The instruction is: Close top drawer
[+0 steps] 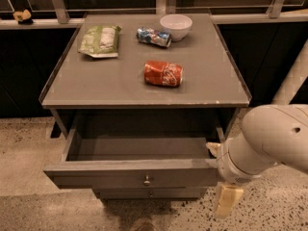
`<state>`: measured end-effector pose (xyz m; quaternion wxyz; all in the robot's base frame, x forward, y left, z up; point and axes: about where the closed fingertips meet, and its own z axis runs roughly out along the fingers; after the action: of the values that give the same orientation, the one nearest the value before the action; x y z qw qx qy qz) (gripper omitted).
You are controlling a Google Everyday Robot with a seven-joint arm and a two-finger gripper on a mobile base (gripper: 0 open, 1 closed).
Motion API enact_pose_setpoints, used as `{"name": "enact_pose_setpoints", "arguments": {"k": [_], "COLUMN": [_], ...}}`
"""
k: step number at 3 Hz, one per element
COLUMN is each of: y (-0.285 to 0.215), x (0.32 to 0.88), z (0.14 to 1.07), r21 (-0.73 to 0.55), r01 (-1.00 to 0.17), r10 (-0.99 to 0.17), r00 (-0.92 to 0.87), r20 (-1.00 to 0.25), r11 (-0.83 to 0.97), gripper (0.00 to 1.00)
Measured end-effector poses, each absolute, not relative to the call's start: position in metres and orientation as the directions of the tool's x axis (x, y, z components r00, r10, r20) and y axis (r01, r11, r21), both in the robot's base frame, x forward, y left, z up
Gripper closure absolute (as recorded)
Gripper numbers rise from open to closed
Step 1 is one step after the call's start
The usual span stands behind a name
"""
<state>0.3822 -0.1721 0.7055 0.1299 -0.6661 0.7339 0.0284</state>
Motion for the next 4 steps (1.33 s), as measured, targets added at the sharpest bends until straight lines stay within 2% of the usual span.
{"name": "enact_pose_setpoints", "arguments": {"k": [1, 2, 4], "y": [-0.177, -0.185, -0.185], "x": [0.367, 0.354, 0.354], "z": [0.687, 0.630, 0.633], "r21": [-0.118, -0.062, -0.062], "r01": [-0.987, -0.991, -0.991], "r10": [-0.966, -0.953, -0.953], "r00": [-0.076, -0.098, -0.098], "r20": [-0.246, -0.287, -0.287], "r11": [0.107, 0.121, 0.121], "gripper": [0.00, 0.00, 0.00]}}
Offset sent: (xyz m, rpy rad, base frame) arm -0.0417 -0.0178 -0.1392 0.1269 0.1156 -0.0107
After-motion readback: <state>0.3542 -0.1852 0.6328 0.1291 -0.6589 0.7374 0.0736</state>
